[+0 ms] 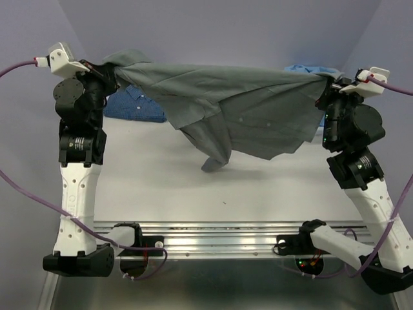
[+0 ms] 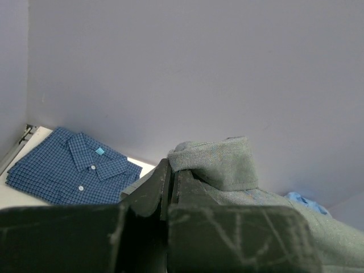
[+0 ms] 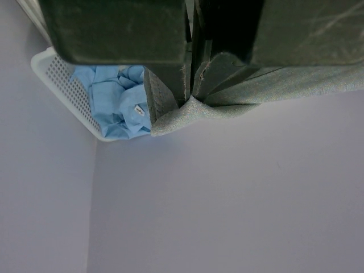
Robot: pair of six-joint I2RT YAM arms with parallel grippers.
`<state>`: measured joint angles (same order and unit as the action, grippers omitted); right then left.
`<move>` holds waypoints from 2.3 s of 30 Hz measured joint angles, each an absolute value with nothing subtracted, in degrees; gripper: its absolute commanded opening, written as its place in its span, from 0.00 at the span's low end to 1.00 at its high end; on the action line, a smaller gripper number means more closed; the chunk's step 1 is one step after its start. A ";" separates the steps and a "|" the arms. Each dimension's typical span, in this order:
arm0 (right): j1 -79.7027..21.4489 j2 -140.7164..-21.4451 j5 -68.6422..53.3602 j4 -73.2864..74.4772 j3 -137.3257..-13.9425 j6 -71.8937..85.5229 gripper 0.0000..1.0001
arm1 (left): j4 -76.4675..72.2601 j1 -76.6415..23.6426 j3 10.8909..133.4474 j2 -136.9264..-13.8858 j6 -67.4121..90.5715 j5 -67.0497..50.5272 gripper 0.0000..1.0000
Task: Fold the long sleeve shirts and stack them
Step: Flatten the shirt out
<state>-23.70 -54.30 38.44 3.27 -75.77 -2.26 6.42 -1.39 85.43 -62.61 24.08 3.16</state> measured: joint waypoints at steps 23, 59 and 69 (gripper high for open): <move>-16.69 -95.39 24.38 10.22 -70.08 10.20 0.01 | 11.46 -0.67 80.18 -103.22 25.39 -9.54 0.99; -16.14 -93.78 21.23 9.85 -69.01 12.21 0.01 | 15.99 -29.26 70.00 -103.20 28.58 -0.73 0.00; -16.08 -92.42 22.98 9.85 -68.58 11.55 0.01 | 22.50 -28.97 76.69 -101.38 27.35 8.78 0.00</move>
<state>-16.08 -92.42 22.98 9.85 -68.58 11.55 22.50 -28.97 76.69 -101.38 27.35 8.78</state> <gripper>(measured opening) 0.022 0.026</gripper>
